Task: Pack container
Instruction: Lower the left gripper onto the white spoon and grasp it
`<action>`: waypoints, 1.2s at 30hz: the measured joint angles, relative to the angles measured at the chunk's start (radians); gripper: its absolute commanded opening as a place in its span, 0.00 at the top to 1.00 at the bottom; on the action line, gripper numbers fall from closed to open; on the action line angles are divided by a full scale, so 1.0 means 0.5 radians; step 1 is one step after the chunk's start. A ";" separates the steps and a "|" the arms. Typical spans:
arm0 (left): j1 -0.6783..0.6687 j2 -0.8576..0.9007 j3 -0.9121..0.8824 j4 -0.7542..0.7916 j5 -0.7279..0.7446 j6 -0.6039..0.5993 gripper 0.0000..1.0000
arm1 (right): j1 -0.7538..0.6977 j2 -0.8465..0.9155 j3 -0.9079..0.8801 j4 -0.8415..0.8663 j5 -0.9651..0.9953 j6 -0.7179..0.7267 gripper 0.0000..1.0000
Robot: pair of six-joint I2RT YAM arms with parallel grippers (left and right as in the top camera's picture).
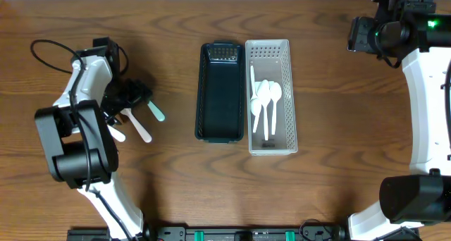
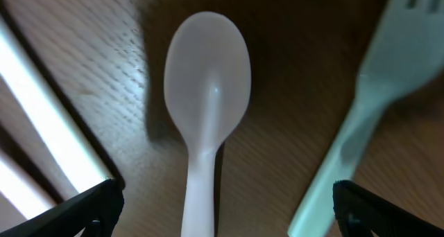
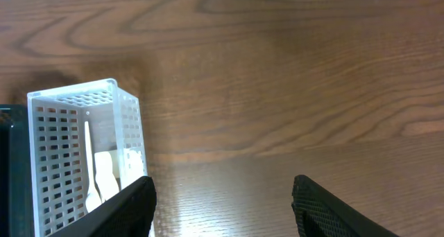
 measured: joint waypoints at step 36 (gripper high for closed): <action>0.043 -0.001 -0.184 0.197 0.061 0.181 0.05 | -0.002 0.000 0.000 -0.045 0.024 -0.001 0.33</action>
